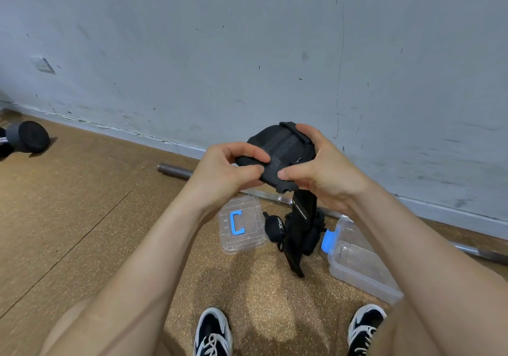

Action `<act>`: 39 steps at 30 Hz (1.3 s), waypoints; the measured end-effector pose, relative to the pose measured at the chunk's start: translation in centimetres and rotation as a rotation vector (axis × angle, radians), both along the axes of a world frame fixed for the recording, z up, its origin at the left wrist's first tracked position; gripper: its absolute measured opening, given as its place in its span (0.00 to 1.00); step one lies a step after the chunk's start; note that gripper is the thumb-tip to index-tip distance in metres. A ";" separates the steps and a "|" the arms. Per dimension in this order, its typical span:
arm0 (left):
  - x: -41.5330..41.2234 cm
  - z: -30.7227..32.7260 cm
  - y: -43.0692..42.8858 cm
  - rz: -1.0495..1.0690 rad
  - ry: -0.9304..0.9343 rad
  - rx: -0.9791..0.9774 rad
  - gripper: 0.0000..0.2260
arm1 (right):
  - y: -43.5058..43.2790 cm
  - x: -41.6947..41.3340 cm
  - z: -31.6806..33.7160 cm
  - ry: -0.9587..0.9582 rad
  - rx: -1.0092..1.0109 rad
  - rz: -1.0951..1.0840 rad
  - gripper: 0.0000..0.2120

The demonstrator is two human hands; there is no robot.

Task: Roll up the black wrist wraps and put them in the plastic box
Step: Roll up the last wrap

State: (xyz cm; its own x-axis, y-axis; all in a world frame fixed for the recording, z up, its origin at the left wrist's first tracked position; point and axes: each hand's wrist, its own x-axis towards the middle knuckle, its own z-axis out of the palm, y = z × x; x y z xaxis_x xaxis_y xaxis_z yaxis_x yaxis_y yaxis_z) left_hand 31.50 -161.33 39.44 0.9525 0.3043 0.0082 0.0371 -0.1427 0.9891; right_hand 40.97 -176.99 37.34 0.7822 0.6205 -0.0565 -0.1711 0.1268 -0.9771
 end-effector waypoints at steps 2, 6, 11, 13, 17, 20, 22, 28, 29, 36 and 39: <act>-0.2 0.4 0.6 -0.052 0.011 0.036 0.11 | -0.1 0.0 0.1 0.021 0.001 0.022 0.41; -1.1 1.6 1.7 -0.171 0.034 0.122 0.10 | -0.2 -0.1 0.3 0.073 0.011 0.084 0.46; -1.1 1.8 2.1 -0.180 0.010 0.140 0.09 | -0.4 -0.2 0.6 0.118 0.063 0.127 0.41; -1.1 1.7 2.1 -0.183 0.005 0.125 0.07 | -0.5 -0.2 0.7 0.136 0.086 0.143 0.41; -1.2 1.9 2.0 -0.200 0.029 0.248 0.07 | -0.6 -0.8 1.0 0.192 0.111 0.160 0.35; -1.3 2.0 1.7 -0.194 0.055 0.316 0.04 | -0.4 -0.9 0.9 0.189 0.066 0.140 0.31; -1.3 1.9 1.6 -0.185 0.053 0.313 0.05 | -0.3 -1.0 0.6 0.186 0.041 0.129 0.34; -0.8 1.6 1.9 -0.100 -0.021 0.167 0.13 | 0.0 -0.8 0.2 0.189 0.074 0.098 0.47; -0.7 1.5 1.9 -0.091 -0.028 0.141 0.13 | 0.1 -0.9 0.2 0.184 0.069 0.094 0.47; -0.2 1.1 0.6 0.019 -0.062 -0.006 0.10 | 0.1 -2.0 0.8 0.087 0.070 0.017 0.38; 0.2 0.9 0.3 0.082 -0.063 -0.017 0.11 | 0.2 -2.5 0.8 0.092 0.116 -0.018 0.40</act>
State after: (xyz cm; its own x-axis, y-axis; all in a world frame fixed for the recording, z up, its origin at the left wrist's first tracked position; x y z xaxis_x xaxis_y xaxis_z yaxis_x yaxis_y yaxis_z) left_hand 31.70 -161.07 40.33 0.9224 0.3814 0.0612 -0.0141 -0.1252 0.9920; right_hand 38.49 -176.78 38.10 0.7882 0.6127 -0.0575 -0.2559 0.2414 -0.9361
